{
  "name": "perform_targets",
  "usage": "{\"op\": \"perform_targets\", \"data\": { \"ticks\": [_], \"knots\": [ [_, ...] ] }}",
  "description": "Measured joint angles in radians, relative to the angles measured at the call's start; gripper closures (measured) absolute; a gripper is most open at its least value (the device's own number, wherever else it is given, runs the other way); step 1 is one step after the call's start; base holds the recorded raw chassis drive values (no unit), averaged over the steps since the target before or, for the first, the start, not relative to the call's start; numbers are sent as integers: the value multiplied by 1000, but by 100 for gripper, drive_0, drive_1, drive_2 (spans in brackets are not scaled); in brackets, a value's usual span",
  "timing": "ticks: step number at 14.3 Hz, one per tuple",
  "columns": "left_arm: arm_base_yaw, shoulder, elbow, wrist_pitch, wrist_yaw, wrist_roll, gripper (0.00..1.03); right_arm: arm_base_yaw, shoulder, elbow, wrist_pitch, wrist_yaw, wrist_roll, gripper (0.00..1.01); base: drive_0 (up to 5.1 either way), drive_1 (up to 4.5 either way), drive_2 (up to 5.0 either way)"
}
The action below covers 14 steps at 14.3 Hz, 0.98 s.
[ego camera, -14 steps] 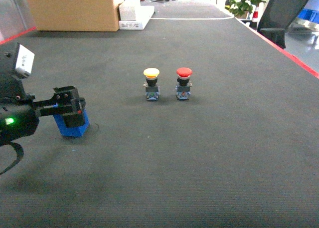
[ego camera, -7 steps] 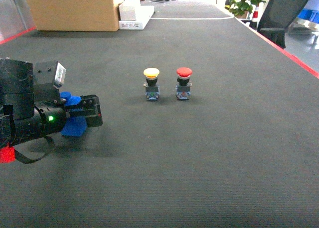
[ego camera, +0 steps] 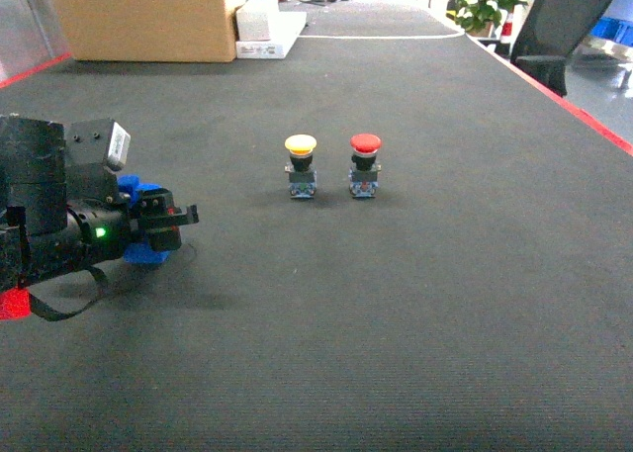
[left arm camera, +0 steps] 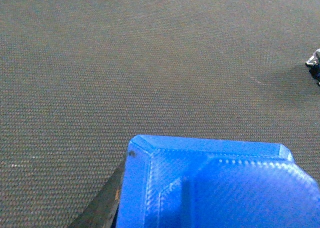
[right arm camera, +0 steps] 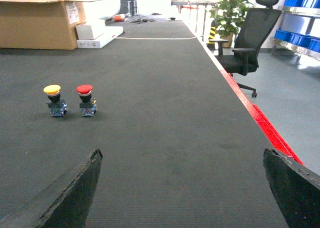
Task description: Pick blue part to blue bin on bottom shelf
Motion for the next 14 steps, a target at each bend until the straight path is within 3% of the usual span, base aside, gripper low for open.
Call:
{"op": "perform_targets", "data": {
  "ticks": [2, 4, 5, 6, 10, 14],
  "knots": [
    [0, -29, -58, 29, -5, -2, 57, 0, 0, 0, 0, 0, 0, 3, 0, 0, 0],
    [3, -168, -227, 135, -21, -42, 57, 0, 0, 0, 0, 0, 0, 3, 0, 0, 0],
    [3, -298, -335, 172, -51, -38, 57, 0, 0, 0, 0, 0, 0, 3, 0, 0, 0],
    [3, -458, -444, 133, -74, -26, 57, 0, 0, 0, 0, 0, 0, 3, 0, 0, 0],
    [-31, -1147, -710, -230, -133, 0, 57, 0, 0, 0, 0, 0, 0, 3, 0, 0, 0],
    [-156, -1743, -762, -670, -303, -8, 57, 0, 0, 0, 0, 0, 0, 3, 0, 0, 0]
  ]
}}
